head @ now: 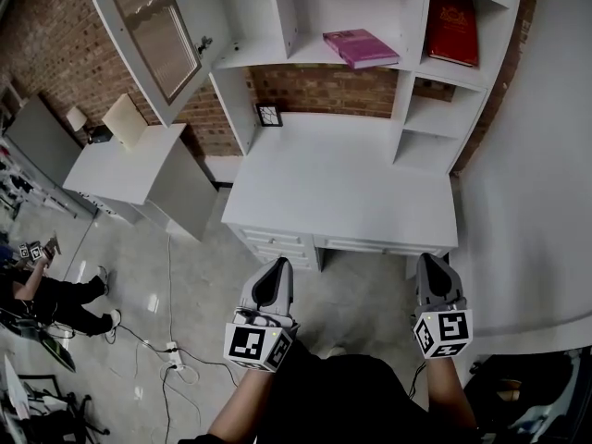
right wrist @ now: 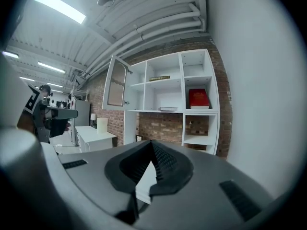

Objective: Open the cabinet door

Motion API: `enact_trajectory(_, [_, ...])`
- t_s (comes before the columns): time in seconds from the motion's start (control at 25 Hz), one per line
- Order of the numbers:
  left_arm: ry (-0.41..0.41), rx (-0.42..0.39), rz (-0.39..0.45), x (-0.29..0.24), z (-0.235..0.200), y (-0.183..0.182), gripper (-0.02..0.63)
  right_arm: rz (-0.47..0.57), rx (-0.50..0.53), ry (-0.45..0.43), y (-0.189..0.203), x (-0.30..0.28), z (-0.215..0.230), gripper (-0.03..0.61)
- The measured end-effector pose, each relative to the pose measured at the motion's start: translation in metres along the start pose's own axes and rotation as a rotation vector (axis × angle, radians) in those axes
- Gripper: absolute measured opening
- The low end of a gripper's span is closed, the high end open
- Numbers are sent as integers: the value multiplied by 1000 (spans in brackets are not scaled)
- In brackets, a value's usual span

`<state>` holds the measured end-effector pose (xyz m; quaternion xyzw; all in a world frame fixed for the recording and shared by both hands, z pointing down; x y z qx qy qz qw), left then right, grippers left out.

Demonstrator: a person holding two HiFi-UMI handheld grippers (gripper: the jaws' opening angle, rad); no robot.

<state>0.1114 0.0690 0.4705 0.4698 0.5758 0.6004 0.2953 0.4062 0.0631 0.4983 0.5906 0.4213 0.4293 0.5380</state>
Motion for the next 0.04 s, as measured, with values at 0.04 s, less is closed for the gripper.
enact_trajectory(0.04, [1,-3,-1,-1,0,0,20,0,1,-1,0,-2,1,2])
Point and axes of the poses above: the fingertips, and each gripper's own axes: x backward along the fingers, z to its right, y out of its underside, the point moved 4 cm from there along x, backward along the fingers, and after that the axes turned 10 degrees about z, right-handed, at the moved point
